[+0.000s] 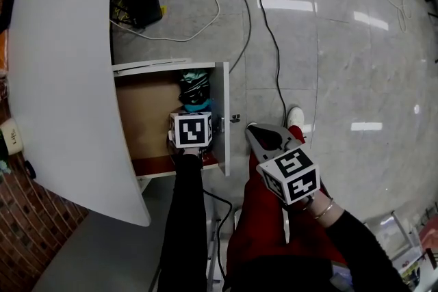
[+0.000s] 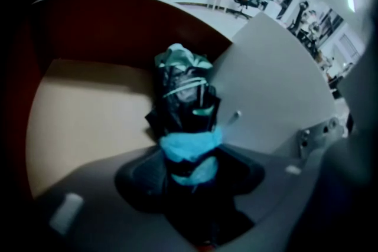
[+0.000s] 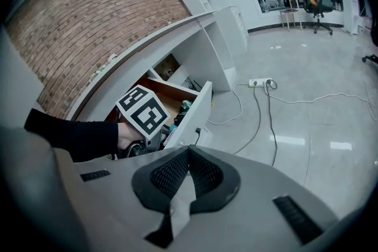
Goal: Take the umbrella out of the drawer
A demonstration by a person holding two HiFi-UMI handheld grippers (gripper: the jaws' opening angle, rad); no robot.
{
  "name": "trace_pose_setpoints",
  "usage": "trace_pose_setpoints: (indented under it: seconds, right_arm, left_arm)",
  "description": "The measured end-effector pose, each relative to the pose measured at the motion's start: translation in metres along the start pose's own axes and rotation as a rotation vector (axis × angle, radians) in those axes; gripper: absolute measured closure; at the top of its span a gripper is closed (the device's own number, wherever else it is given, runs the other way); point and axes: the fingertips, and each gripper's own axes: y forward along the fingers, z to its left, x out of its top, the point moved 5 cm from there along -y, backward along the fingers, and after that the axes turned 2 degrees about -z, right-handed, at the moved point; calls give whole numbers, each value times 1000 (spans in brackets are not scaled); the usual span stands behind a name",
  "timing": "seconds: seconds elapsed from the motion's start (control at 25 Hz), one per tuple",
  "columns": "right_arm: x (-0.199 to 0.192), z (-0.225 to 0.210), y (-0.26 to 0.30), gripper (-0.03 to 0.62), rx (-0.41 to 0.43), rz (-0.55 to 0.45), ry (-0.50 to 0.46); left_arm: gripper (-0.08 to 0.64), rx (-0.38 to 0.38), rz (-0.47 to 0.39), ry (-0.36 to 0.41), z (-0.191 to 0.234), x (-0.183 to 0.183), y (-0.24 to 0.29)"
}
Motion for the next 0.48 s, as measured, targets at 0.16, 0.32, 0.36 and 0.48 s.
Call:
trace_pose_setpoints:
  seconds: [0.16,0.32,0.36,0.48]
  right_arm:
    - [1,3,-3,594,-4,2,-10]
    - [3,3,-7,594,-14,2,-13]
    - [4,4,-8,594,-15,1,-13]
    - [7,5,-11,594,-20,-3,-16]
  left_arm:
    - [325,-14,-26,-4,-3,-1,-4]
    - [337,-13,-42,-15,-4,-3,-10]
    - [339,-11,-46,-17,-4,-4,-13]
    - [341,1,-75,-29,-4,-5,-25]
